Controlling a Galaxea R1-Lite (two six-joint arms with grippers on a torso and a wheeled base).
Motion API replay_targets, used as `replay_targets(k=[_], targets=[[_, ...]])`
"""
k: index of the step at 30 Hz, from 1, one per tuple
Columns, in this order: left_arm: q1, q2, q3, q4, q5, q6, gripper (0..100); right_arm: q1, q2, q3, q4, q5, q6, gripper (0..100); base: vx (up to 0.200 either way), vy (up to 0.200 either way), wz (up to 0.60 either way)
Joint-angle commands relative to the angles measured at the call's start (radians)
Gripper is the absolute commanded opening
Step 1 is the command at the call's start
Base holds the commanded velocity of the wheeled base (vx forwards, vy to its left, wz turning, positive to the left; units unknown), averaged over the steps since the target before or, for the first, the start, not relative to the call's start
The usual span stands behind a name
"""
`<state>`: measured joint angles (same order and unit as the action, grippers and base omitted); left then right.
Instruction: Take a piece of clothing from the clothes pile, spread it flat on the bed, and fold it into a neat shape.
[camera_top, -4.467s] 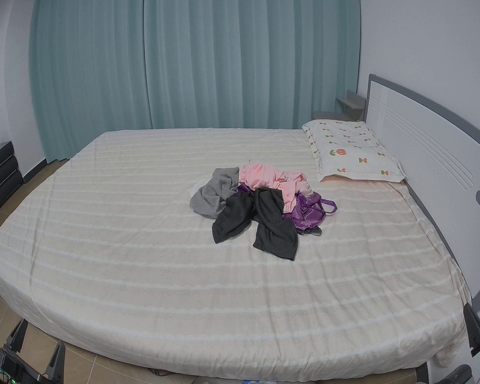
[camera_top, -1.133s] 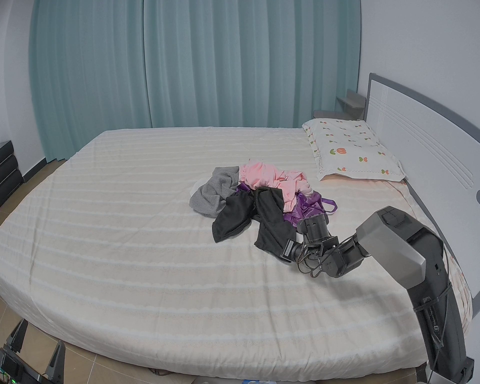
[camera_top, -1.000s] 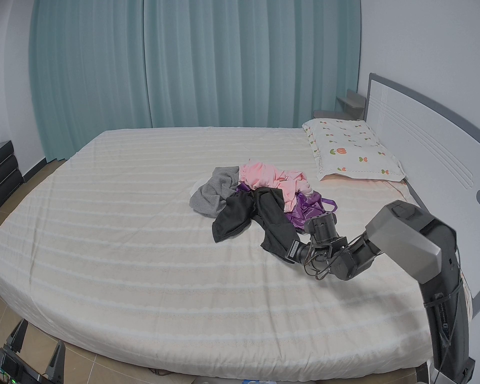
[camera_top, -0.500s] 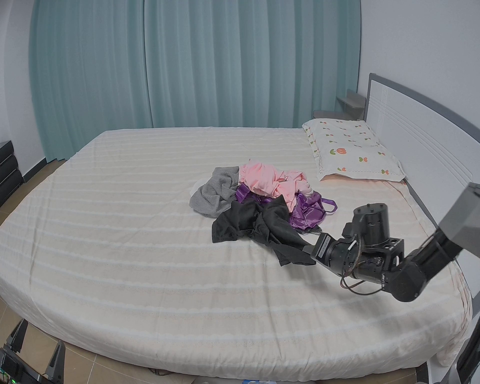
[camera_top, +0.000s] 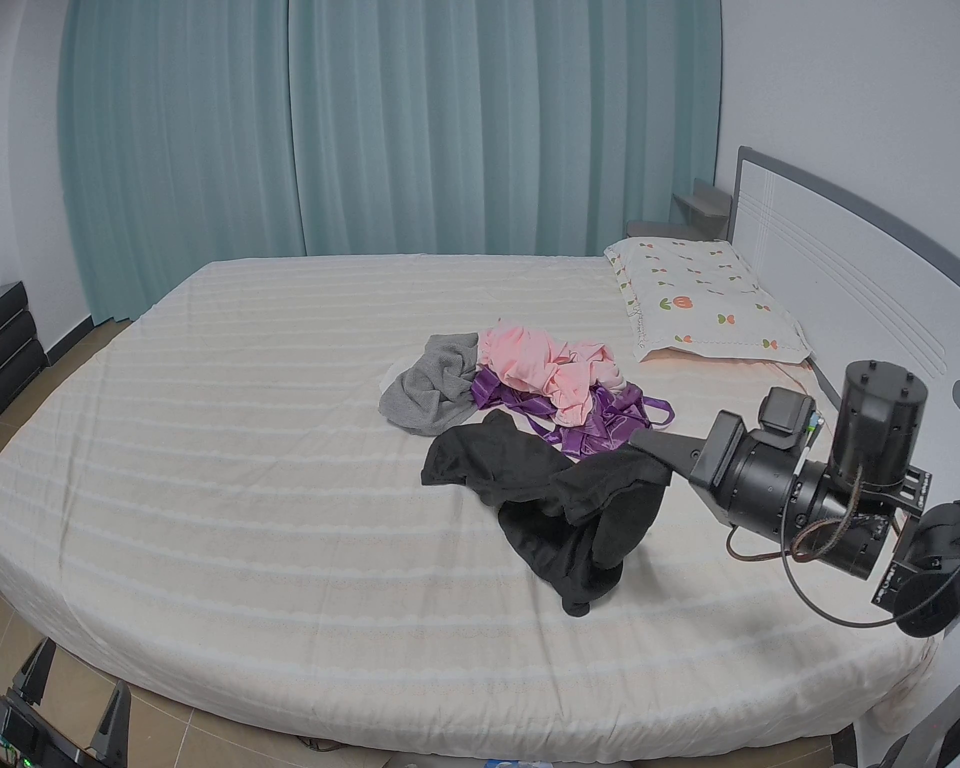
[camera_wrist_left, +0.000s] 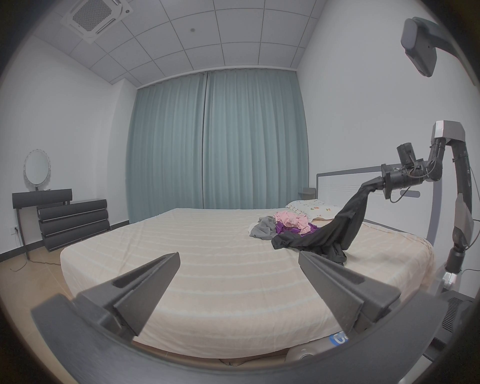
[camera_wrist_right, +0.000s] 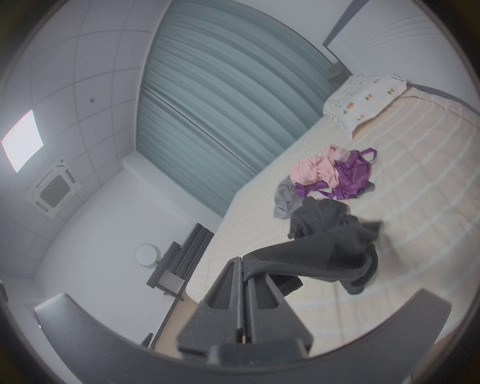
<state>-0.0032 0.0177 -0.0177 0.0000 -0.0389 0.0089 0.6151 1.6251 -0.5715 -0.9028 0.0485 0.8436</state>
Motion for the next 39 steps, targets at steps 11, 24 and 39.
replay_targets(k=[11, 24, 39], targets=[[0.0, -0.008, 0.013, -0.014, 0.008, 0.032, 100, 0.041, -0.166, 0.053, -0.01, -0.001, -0.072, 0, 0.0, 0.0, 0.0], [-0.043, 0.607, -0.294, -0.118, -0.125, 0.02, 100, 0.055, -0.174, 0.053, -0.01, -0.001, -0.126, 0, 0.0, 0.0, 0.0], [-0.166, 1.348, -0.309, -0.486, -0.16, 0.097, 100, 0.054, -0.182, 0.059, -0.008, -0.001, -0.135, 0, 0.0, 0.0, 0.0]])
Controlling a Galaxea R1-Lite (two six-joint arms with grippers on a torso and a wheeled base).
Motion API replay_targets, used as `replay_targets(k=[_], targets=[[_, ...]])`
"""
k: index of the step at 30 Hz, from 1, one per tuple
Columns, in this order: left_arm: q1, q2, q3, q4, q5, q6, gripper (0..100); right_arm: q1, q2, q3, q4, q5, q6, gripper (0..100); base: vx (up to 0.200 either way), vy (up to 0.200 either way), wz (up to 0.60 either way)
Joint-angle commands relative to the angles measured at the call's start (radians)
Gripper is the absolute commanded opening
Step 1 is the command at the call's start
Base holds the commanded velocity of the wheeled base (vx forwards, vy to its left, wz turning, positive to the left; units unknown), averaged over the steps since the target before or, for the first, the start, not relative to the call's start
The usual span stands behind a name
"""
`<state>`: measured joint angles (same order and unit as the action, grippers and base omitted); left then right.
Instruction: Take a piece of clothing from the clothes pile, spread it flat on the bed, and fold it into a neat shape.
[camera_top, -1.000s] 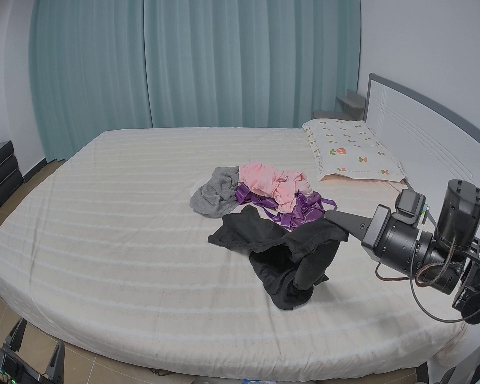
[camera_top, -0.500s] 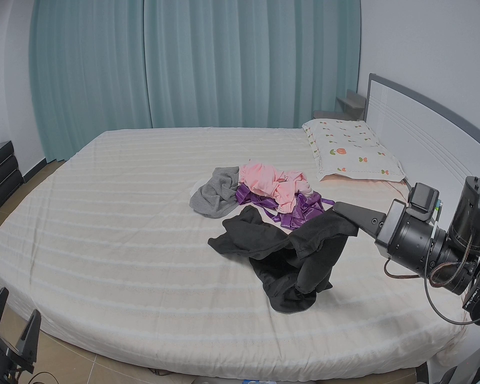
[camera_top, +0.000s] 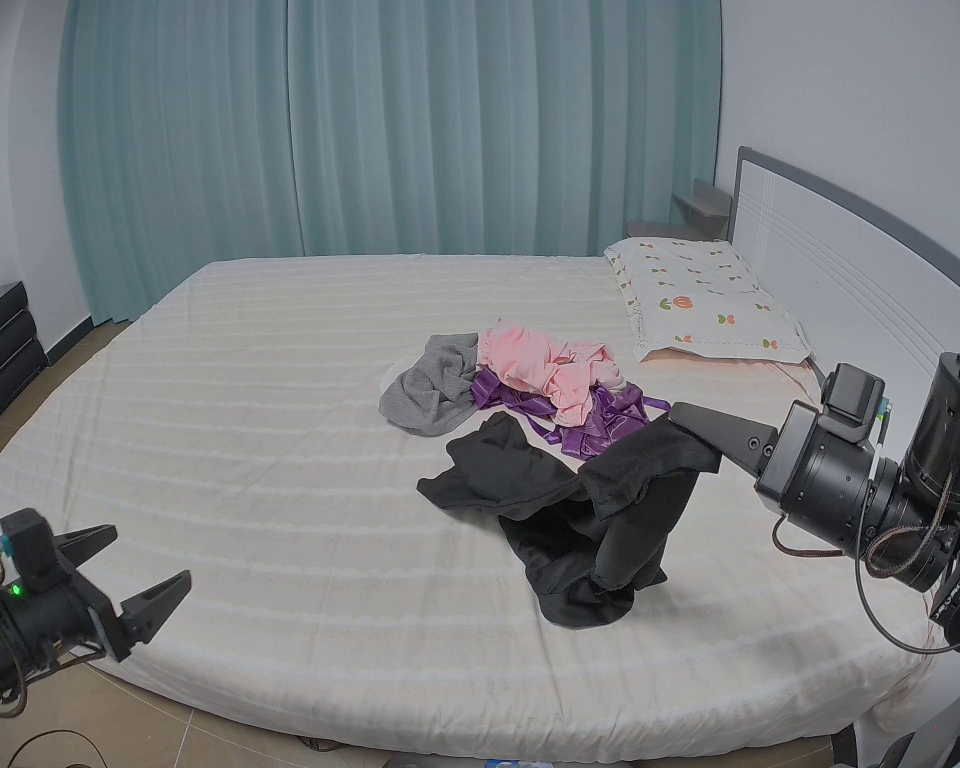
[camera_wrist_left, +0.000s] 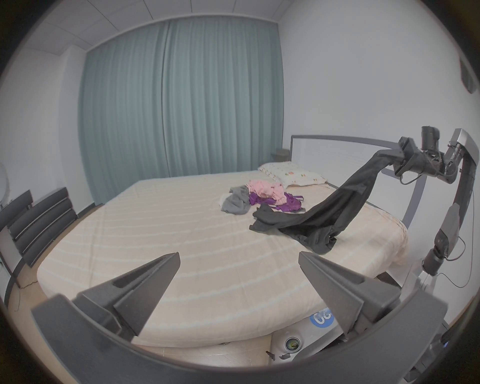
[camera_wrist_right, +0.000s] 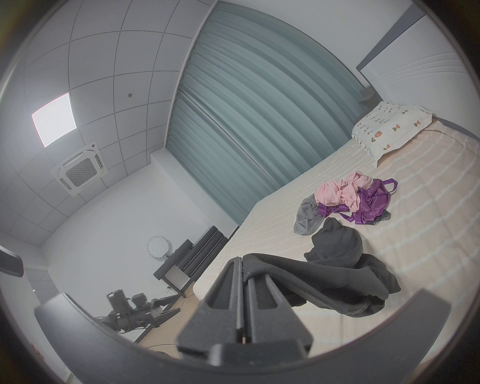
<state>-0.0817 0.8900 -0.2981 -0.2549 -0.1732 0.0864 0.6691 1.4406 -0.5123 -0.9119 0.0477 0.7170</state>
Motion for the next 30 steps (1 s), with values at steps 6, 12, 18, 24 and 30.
replay_targets(k=[6, 12, 18, 24, 30], targets=[[-0.213, 0.727, -0.07, -0.435, 0.041, -0.048, 100, 0.001, 0.007, -0.009, 0.001, 0.001, -0.01, 0, 0.0, 0.0, 0.0], [-0.332, 0.934, -0.217, -0.44, 0.138, -0.166, 100, 0.003, -0.008, -0.009, -0.001, 0.001, -0.008, 0, 0.0, 0.0, 0.0], [-0.394, 1.123, -0.352, -0.445, 0.143, -0.194, 100, 0.01, -0.04, -0.009, 0.001, 0.001, -0.011, 0, 0.0, 0.0, 0.0], [-0.403, 1.301, -0.524, -0.445, 0.182, -0.186, 100, 0.018, -0.059, -0.011, 0.001, 0.001, -0.013, 0, 0.0, 0.0, 0.0], [-0.403, 1.422, -0.668, -0.445, 0.196, -0.18, 100, 0.024, -0.063, -0.009, 0.004, -0.002, -0.013, 0, 0.0, 0.0, 0.0]])
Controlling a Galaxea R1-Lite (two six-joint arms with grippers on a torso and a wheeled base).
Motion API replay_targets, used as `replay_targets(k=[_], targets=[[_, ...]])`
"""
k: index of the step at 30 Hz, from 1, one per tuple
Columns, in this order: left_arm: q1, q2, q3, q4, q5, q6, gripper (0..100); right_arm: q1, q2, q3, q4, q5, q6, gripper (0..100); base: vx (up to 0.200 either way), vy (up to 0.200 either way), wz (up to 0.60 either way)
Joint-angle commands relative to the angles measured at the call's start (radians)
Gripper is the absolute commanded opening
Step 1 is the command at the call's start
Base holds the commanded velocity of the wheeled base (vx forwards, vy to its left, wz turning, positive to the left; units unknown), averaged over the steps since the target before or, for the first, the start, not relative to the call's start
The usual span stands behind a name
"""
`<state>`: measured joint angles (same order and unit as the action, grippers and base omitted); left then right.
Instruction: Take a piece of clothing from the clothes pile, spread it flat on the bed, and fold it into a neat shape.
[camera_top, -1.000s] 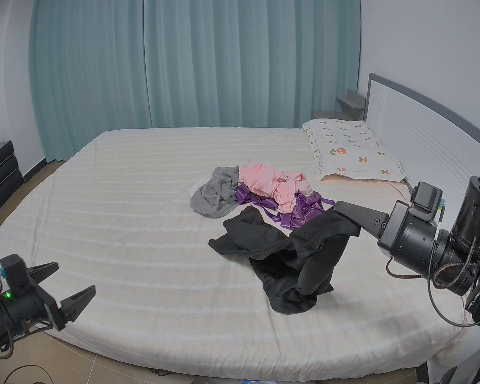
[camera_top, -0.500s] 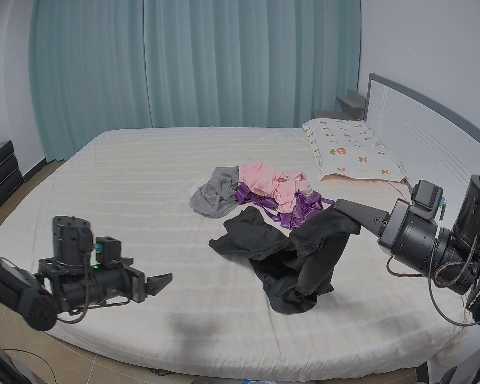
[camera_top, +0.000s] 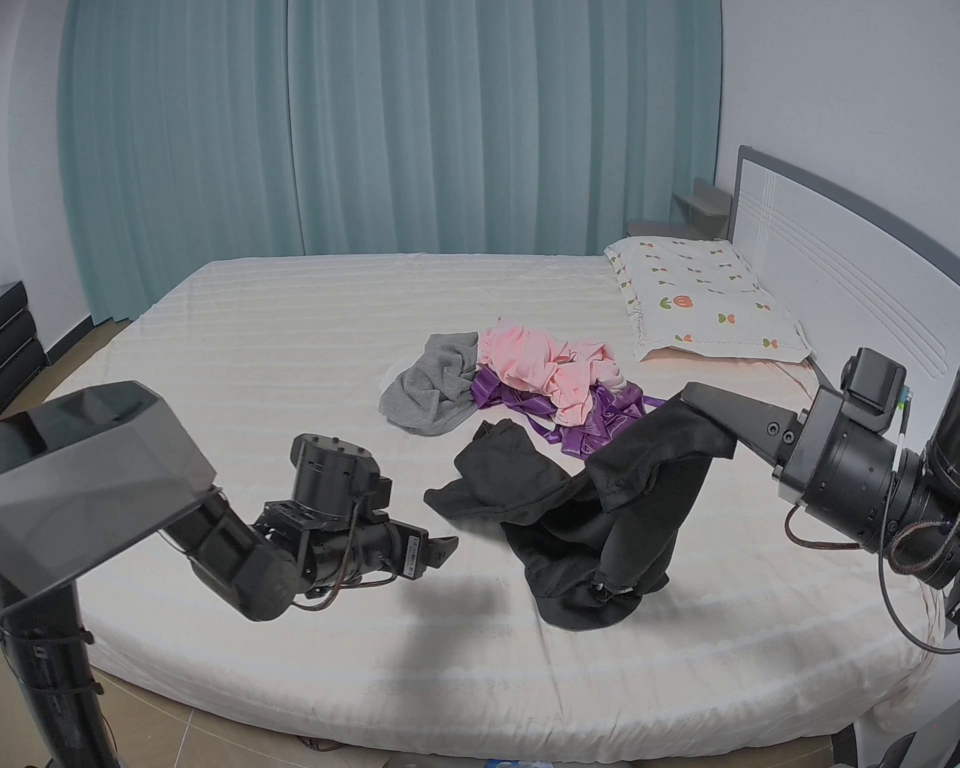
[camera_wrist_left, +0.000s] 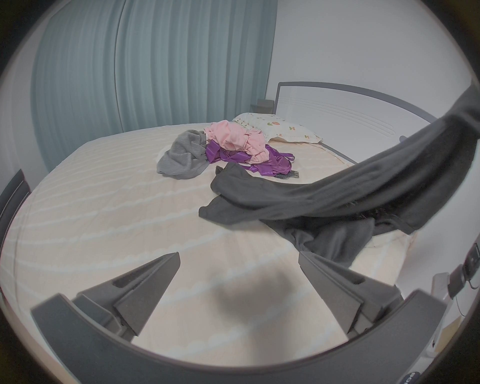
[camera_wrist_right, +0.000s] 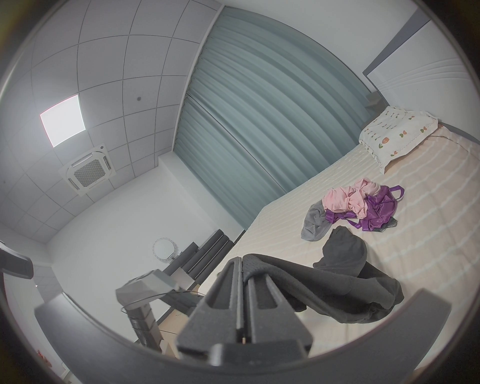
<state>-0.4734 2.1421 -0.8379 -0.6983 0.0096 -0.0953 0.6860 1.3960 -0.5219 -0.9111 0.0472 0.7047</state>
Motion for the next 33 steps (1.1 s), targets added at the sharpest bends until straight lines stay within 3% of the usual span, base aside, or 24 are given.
replay_targets(k=[1, 14, 20, 24, 25, 29, 33], targets=[[-0.011, 0.183, -0.144, -0.001, 0.013, 0.005, 100, 0.007, -0.018, -0.001, 0.006, -0.003, -0.001, 0, 0.0, 0.0, 0.0], [-0.034, 0.39, -0.363, -0.001, 0.02, 0.057, 100, 0.007, -0.017, -0.015, 0.006, -0.006, -0.01, 0, 0.0, 0.0, 0.0], [-0.034, 0.496, -0.57, 0.011, 0.069, 0.059, 100, 0.004, -0.014, -0.015, 0.004, -0.006, -0.014, 0, 0.0, 0.0, 0.0], [-0.034, 0.504, -0.59, 0.016, 0.069, 0.059, 100, 0.001, -0.012, -0.01, 0.004, -0.006, -0.014, 0, 0.0, 0.0, 0.0], [-0.034, 0.504, -0.592, 0.017, 0.069, 0.059, 0, -0.002, -0.009, -0.012, 0.003, -0.006, -0.014, 0, 0.0, 0.0, 0.0], [-0.033, 0.501, -0.583, 0.011, 0.07, 0.048, 0, -0.02, 0.003, -0.013, 0.001, 0.0, -0.014, 0, 0.0, 0.0, 0.0], [-0.019, 0.469, -0.543, 0.006, 0.072, 0.023, 0, -0.086, 0.06, -0.01, -0.002, 0.003, -0.022, 0, 0.0, 0.0, 0.0]])
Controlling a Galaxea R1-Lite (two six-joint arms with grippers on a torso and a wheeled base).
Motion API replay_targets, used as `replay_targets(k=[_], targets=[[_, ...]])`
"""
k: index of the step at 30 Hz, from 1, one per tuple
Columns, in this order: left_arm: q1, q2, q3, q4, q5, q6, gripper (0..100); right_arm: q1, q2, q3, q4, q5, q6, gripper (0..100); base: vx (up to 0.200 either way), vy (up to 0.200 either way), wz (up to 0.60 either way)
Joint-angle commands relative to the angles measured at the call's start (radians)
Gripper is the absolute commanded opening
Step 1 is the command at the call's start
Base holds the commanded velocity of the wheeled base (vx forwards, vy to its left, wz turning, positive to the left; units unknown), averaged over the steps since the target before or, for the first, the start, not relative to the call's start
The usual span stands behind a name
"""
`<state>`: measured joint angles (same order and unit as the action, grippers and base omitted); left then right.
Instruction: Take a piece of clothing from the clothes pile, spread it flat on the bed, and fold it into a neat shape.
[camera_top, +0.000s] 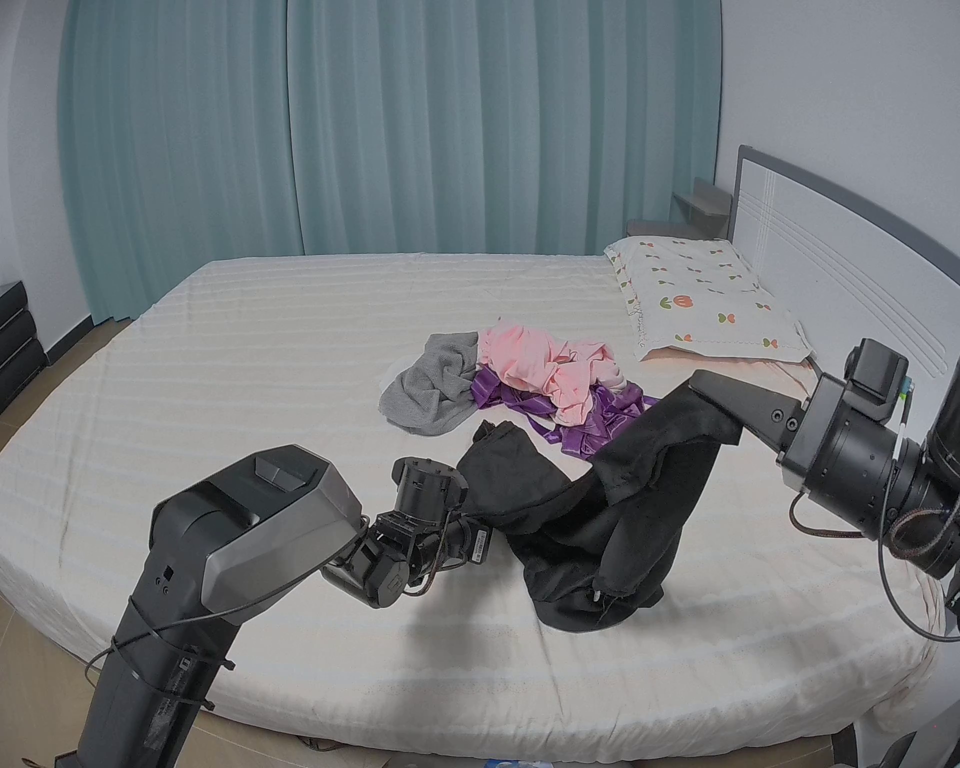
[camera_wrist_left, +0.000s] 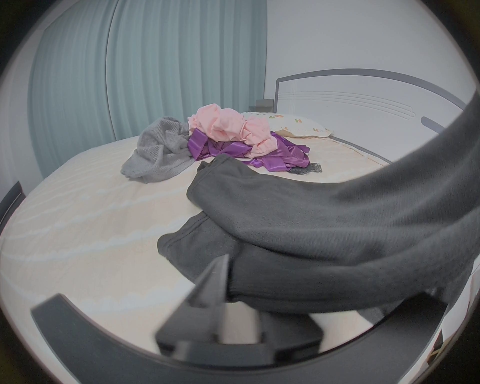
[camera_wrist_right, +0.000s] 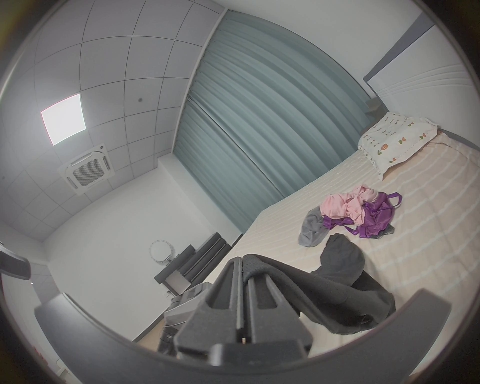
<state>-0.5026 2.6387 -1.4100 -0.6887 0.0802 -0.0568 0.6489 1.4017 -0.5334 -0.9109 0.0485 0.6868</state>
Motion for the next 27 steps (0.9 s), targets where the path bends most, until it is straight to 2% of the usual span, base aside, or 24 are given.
replay_targets(k=[1, 5, 8, 11, 13, 14, 16, 21, 26, 27], targets=[[0.029, -0.082, 0.063, -0.002, 0.001, -0.038, 0, -0.094, 0.091, -0.005, -0.003, 0.004, -0.004, 0, 0.0, 0.0, 0.0], [0.059, -0.237, 0.189, 0.011, 0.001, -0.11, 0, -0.172, 0.178, -0.043, -0.028, 0.007, -0.007, 0, 0.0, 0.0, 0.0], [0.075, -0.319, 0.26, 0.014, 0.001, -0.133, 0, -0.203, 0.227, -0.076, -0.083, 0.002, -0.021, 0, 0.0, 0.0, 0.0], [0.081, -0.48, 0.338, 0.017, 0.006, -0.215, 0, -0.241, 0.315, -0.146, -0.212, -0.03, -0.029, 0, 0.0, 0.0, 0.0], [0.084, -0.516, 0.345, 0.018, 0.013, -0.233, 0, -0.249, 0.332, -0.166, -0.229, -0.049, -0.032, 0, 0.0, 0.0, 0.0], [0.101, -0.579, 0.345, 0.04, 0.058, -0.244, 0, -0.261, 0.358, -0.223, -0.247, -0.087, -0.067, 0, 0.0, 0.0, 0.0], [0.111, -0.615, 0.335, 0.075, 0.087, -0.25, 0, -0.275, 0.369, -0.273, -0.247, -0.101, -0.112, 0, 0.0, 0.0, 0.0], [0.114, -0.752, 0.306, 0.084, 0.104, -0.264, 0, -0.284, 0.352, -0.433, -0.235, -0.104, -0.158, 0, 0.0, 0.0, 0.0], [0.116, -0.827, 0.339, 0.078, 0.104, -0.301, 0, -0.288, 0.341, -0.453, -0.233, -0.107, -0.167, 0, 0.0, 0.0, 0.0], [0.116, -0.835, 0.371, 0.064, 0.11, -0.351, 0, -0.287, 0.35, -0.412, -0.235, -0.104, -0.161, 0, 0.0, 0.0, 0.0]])
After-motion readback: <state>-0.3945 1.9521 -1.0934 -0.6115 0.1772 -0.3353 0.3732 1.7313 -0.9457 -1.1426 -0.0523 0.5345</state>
